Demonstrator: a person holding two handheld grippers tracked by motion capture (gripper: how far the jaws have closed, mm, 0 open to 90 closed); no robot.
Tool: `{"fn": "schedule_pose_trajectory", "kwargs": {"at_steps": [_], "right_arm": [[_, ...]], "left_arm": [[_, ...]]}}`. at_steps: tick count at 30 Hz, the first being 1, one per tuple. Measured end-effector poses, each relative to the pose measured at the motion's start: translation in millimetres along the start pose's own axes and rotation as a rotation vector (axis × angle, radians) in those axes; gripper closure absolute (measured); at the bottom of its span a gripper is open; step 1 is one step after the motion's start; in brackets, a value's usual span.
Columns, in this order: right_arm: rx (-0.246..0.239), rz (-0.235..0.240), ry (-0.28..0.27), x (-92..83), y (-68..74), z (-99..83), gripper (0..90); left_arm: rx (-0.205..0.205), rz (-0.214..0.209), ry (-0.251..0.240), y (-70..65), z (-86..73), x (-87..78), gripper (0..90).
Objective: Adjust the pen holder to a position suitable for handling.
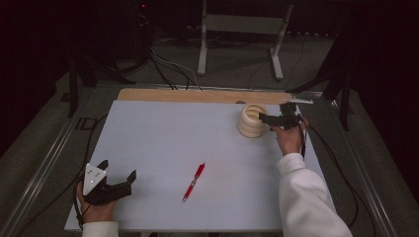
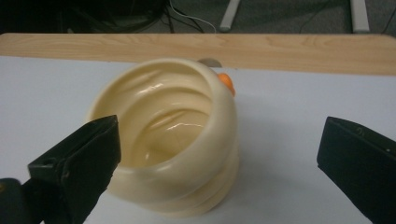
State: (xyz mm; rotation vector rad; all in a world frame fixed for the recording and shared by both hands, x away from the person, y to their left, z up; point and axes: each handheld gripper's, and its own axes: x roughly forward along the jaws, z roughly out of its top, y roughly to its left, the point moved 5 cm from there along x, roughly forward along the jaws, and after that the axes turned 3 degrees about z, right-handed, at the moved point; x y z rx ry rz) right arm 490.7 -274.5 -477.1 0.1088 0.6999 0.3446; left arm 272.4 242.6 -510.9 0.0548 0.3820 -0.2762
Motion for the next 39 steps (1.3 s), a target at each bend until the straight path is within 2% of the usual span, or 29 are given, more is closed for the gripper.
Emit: {"fn": "schedule_pose_trajectory", "kwargs": {"at_steps": [9, 13, 17, 19, 21, 23, 27, 33, 39], "right_arm": [[0.047, -0.010, 0.032, 19.2, 0.2, -3.9, 0.1], [0.066, 0.001, 0.053, 24.4, 1.7, -6.2, 6.4], [0.081, 0.028, 0.067, 26.3, 5.1, -5.6, 21.2], [0.068, 0.046, 0.082, 26.0, 9.7, -3.7, 35.6], [0.066, 0.028, 0.085, 25.2, 10.6, -3.3, 40.9], [0.070, 0.038, 0.088, 23.1, 10.6, -3.8, 47.0], [0.068, 0.046, 0.105, 19.3, 9.5, -5.1, 57.5], [0.030, 0.047, 0.140, 18.2, 12.9, -9.5, 73.9], [-0.028, 0.039, 0.166, 20.3, 20.5, -12.5, 77.0]], "left_arm": [[-0.006, -0.002, -0.002, 0.6, -0.4, -0.4, 0.3], [-0.006, -0.003, 0.000, 1.0, -0.7, -0.4, 0.3], [-0.006, -0.003, 0.000, 0.8, -0.8, -0.4, 0.3], [-0.006, -0.004, 0.001, 0.8, -0.9, -0.4, 0.3], [-0.006, -0.003, 0.000, 0.9, -0.8, -0.5, 0.3], [-0.004, -0.004, 0.000, 1.0, -0.8, -0.6, 0.3], [-0.004, -0.004, 0.002, 0.1, -0.9, -0.2, 0.3], [-0.001, -0.003, 0.006, -0.1, -1.0, 0.0, 0.3], [-0.003, -0.002, 0.006, 0.4, -1.1, -0.1, 0.3]]}}
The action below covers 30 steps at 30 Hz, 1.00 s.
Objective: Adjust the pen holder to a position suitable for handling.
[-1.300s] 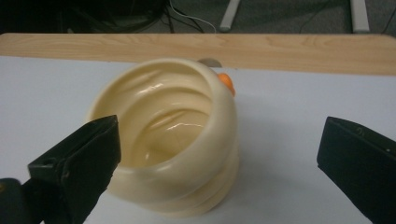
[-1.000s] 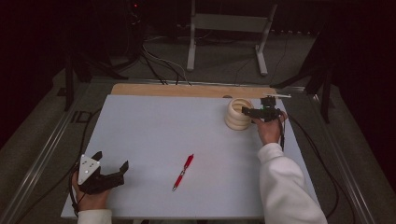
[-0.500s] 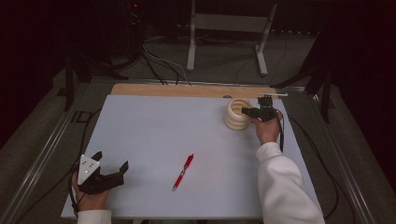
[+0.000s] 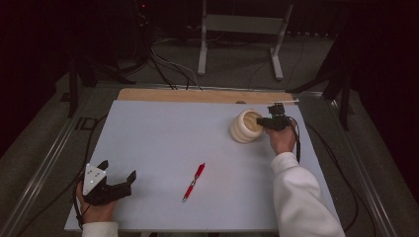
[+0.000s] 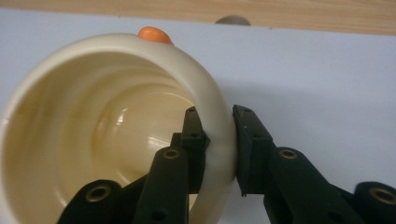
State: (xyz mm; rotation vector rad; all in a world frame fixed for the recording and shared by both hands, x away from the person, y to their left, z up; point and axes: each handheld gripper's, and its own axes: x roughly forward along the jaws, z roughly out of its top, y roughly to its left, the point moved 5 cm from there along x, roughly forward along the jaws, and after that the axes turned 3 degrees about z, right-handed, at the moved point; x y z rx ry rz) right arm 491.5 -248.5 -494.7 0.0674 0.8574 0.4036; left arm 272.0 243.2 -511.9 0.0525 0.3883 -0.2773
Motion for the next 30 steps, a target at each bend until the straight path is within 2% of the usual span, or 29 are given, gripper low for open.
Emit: {"fn": "schedule_pose_trajectory", "kwargs": {"at_steps": [8, 11, 25, 30], "right_arm": [[-0.084, 0.022, 0.034, -1.3, 14.1, -3.2, 77.3], [-0.120, 0.044, 0.052, -3.1, 21.5, -5.7, 77.3], [-0.359, 0.130, 0.118, -23.6, 68.7, -23.5, 77.2], [-0.421, 0.158, 0.144, -30.4, 83.1, -33.2, 77.2]], "left_arm": [[-0.001, 0.001, -0.001, -0.1, 0.1, 0.0, 0.3], [-0.001, 0.001, 0.002, -0.2, -0.1, 0.1, 0.3], [0.000, 0.000, 0.003, -0.8, -0.2, 0.7, 0.3], [0.000, -0.001, 0.005, -1.0, -0.3, 1.0, 0.3]]}}
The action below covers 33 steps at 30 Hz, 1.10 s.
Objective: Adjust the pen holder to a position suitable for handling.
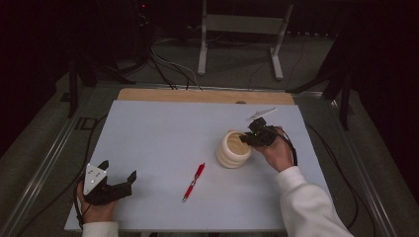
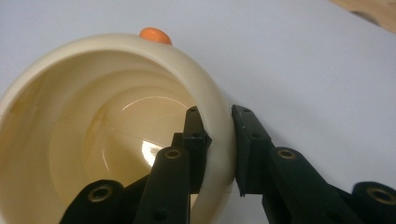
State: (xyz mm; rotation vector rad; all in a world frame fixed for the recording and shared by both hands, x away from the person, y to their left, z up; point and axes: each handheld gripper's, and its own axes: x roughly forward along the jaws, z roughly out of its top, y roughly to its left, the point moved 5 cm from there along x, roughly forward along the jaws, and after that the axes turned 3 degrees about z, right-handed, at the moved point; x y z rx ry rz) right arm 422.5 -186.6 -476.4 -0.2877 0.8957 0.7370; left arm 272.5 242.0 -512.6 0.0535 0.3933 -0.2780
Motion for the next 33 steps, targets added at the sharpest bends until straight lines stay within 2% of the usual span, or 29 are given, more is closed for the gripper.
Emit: {"fn": "schedule_pose_trajectory", "kwargs": {"at_steps": [9, 12, 17, 18, 20, 22, 28, 31, 33], "right_arm": [[-0.091, 0.048, 0.078, 4.0, 24.5, -7.4, 77.0], [-0.098, 0.050, 0.076, 4.7, 26.8, -6.5, 76.5], [-0.083, 0.068, 0.079, 7.1, 26.9, -4.6, 75.4], [-0.070, 0.089, 0.070, 8.2, 26.5, -4.0, 72.7], [-0.069, 0.081, 0.063, 9.6, 25.5, -3.8, 69.0], [-0.058, 0.099, 0.047, 9.4, 25.3, -3.1, 63.9], [-0.044, 0.121, 0.000, 5.8, 26.2, -1.3, 42.4], [-0.029, 0.144, -0.044, 0.7, 25.7, 0.2, 39.8], [-0.022, 0.155, -0.071, -3.2, 25.9, 0.5, 34.6]], "left_arm": [[0.003, -0.004, 0.004, -0.5, -0.4, 1.0, 0.3], [0.004, -0.004, 0.005, -0.7, -0.4, 1.2, 0.3], [0.001, -0.004, 0.002, -0.4, -0.1, 1.0, 0.3], [0.001, -0.004, 0.002, -0.4, -0.2, 1.0, 0.3], [0.002, -0.005, 0.002, -0.7, -0.1, 0.8, 0.3], [0.003, -0.004, 0.002, -0.6, 0.0, 0.8, 0.3], [0.003, -0.004, 0.002, -0.6, -0.1, 0.8, 0.3], [0.003, -0.003, 0.002, -0.5, -0.1, 0.8, 0.3], [0.002, -0.003, 0.002, -0.4, -0.1, 0.8, 0.3]]}}
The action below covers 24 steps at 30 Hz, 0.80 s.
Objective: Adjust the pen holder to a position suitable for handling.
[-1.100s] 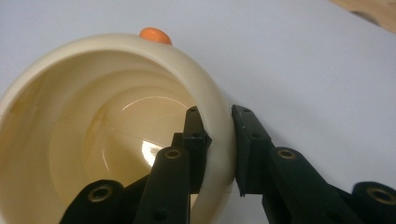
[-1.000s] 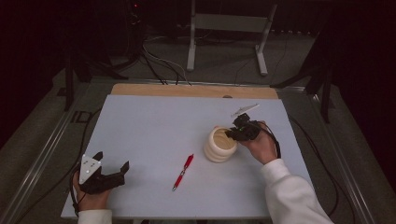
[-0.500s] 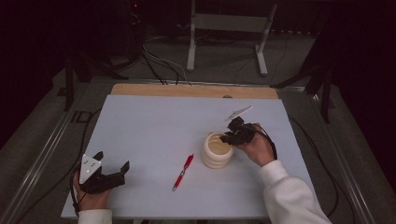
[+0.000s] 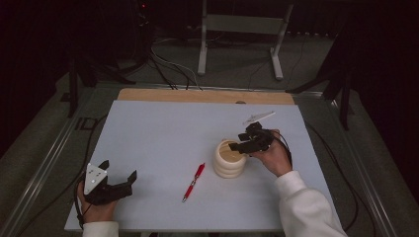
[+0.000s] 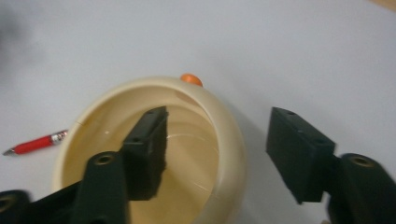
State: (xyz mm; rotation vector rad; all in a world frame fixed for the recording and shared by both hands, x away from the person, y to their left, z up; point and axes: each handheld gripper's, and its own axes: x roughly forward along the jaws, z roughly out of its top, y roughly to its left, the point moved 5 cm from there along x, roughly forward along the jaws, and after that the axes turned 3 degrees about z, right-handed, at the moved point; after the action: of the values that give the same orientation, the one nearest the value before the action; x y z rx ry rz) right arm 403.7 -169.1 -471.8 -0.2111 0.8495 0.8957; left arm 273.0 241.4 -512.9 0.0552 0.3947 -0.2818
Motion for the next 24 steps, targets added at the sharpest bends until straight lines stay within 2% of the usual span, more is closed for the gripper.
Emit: {"fn": "schedule_pose_trajectory", "kwargs": {"at_steps": [1, 2, 3, 5, 6, 8, 9, 10, 12, 20, 24], "right_arm": [[0.000, 0.000, 0.000, 0.0, 0.0, 0.0, 34.6], [-0.008, -0.027, -0.047, -5.9, 0.1, 0.3, 24.8], [-0.007, -0.037, -0.064, -8.0, 0.0, 0.2, 22.2], [-0.008, -0.087, -0.110, -14.8, -0.9, -0.6, 14.4], [-0.008, -0.087, -0.110, -14.8, -0.9, -0.6, 14.4], [0.004, -0.107, -0.155, -21.5, -2.3, -2.6, 7.4], [0.004, -0.107, -0.155, -21.5, -2.3, -2.6, 7.4], [0.036, -0.126, -0.198, -31.4, -6.1, -10.0, 0.0], [0.042, -0.138, -0.224, -36.8, -8.7, -15.0, 0.0], [0.049, -0.237, -0.327, -62.5, -12.1, -33.7, 0.0], [0.034, -0.283, -0.347, -68.0, -9.5, -45.6, 0.0]], "left_arm": [[0.000, 0.000, 0.000, 0.0, 0.0, 0.0, 0.3], [0.000, 0.000, 0.000, 0.0, 0.0, 0.0, 0.3], [0.001, 0.000, 0.001, 0.0, -0.1, 0.0, 0.3], [0.003, 0.001, 0.001, -0.1, -0.1, -0.1, 0.3], [0.003, 0.001, 0.001, -0.1, -0.1, -0.1, 0.3], [0.003, 0.001, 0.000, -0.3, 0.0, 0.0, 0.3], [0.003, 0.001, 0.000, -0.3, 0.0, 0.0, 0.3], [0.003, 0.002, 0.001, -0.3, -0.1, 0.0, 0.3], [0.003, 0.003, 0.001, -0.4, 0.0, 0.0, 0.3], [0.006, 0.008, 0.002, -0.3, 1.0, 0.2, 0.3], [0.012, 0.004, -0.001, -1.4, 2.3, -0.1, 0.3]]}}
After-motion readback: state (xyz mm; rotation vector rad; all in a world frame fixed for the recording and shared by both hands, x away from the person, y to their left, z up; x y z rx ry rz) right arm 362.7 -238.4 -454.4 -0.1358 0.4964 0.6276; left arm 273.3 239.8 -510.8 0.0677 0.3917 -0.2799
